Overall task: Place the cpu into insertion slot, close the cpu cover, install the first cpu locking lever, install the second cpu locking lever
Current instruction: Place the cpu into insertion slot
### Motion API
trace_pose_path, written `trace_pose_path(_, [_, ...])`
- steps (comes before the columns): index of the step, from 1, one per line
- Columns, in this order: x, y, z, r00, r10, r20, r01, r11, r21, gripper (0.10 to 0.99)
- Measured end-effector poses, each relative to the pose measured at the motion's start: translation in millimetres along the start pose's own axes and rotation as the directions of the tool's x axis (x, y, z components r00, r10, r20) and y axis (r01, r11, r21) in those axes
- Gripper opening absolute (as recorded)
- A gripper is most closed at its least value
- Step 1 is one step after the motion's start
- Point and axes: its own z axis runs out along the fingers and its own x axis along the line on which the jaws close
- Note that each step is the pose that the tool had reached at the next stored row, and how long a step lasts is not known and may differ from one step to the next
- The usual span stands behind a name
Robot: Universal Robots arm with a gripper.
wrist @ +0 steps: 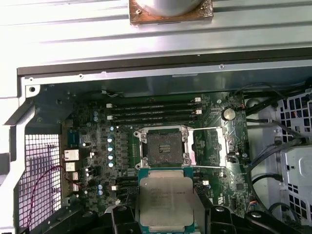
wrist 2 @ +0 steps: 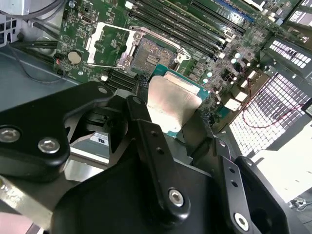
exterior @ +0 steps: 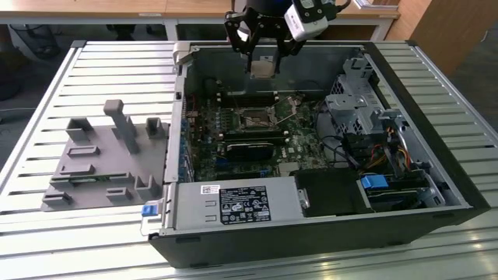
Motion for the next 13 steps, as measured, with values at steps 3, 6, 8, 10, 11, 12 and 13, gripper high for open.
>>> trace_pose_path(3, [0.0,0.0,0.1,0.9999,0.015,0.0014,-0.015,0.9999,0.0,0.529])
trace_pose_path(6, [0.0,0.0,0.2,0.9995,0.03,0.0027,-0.03,0.9995,-0.001,0.529])
trace_pose_path(8, [0.0,0.0,0.2,0.9992,0.04,0.0036,-0.04,0.9992,-0.001,0.529])
trace_pose_path(10, [0.0,0.0,0.3,0.9987,0.05,0.0045,-0.05,0.9987,-0.001,0.529])
trace_pose_path(11, [0.0,0.0,0.3,0.9985,0.055,0.0049,-0.055,0.9985,-0.001,0.529])
trace_pose_path(12, [0.0,0.0,0.3,0.9982,0.059,0.0053,-0.059,0.9982,-0.001,0.529])
trace_pose_path(13, [0.0,0.0,0.3,0.9979,0.064,0.0057,-0.064,0.998,-0.001,0.529])
